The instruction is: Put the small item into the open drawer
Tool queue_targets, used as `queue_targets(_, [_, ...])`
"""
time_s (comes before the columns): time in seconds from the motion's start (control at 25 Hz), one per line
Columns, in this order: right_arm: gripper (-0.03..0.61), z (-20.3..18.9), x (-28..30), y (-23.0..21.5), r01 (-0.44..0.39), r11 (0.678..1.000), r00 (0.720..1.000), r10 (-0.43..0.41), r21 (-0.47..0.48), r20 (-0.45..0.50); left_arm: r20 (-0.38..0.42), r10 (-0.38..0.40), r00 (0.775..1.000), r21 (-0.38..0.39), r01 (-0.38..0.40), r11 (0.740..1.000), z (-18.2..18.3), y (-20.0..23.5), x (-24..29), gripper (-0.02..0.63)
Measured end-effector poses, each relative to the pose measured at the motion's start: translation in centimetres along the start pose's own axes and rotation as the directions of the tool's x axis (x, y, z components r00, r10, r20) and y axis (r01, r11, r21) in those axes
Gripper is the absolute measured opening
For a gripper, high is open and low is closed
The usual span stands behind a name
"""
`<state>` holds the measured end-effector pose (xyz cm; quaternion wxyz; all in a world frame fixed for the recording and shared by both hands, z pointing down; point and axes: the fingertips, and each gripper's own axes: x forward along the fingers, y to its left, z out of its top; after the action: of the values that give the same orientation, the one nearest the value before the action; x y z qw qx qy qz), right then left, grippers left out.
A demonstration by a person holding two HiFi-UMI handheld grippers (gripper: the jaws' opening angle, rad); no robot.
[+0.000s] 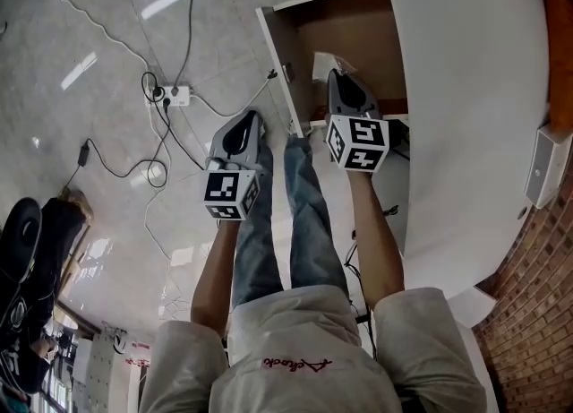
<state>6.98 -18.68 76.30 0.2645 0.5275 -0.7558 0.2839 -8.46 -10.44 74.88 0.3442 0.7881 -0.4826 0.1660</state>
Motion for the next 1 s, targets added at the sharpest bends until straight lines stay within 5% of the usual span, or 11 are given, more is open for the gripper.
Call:
queue_targets(0.36, [0.025,3.1,3.4,-0.8,0.0,0.999,1.0,-0.002,0.048,0.027,0.001,0.004,1.0,-0.005,-0.004,1.0,0.1,0.6,0.1,0.009])
queue_targets(0.56, [0.025,2.2,5.1,-2.3,0.018,0.961,0.999,-0.026,0.274,0.026,-0.002,0.0,1.0,-0.002,0.0,1.0,-0.2,0.8,0.2,0.009])
queue_targets(0.68, [0.025,1.1,6.0,-3.6,0.045,0.898,0.998,-0.059,0.438,0.018,-0.001,0.005,1.0,-0.003,-0.005,1.0,-0.2,1.1,0.1,0.009])
queue_targets(1.0, [0.025,-1.9,7.6,-8.0,0.125,0.604,0.982,-0.189,0.787,-0.011,-0.008,0.001,1.0,-0.005,-0.001,1.0,-0.7,1.2,0.0,0.009])
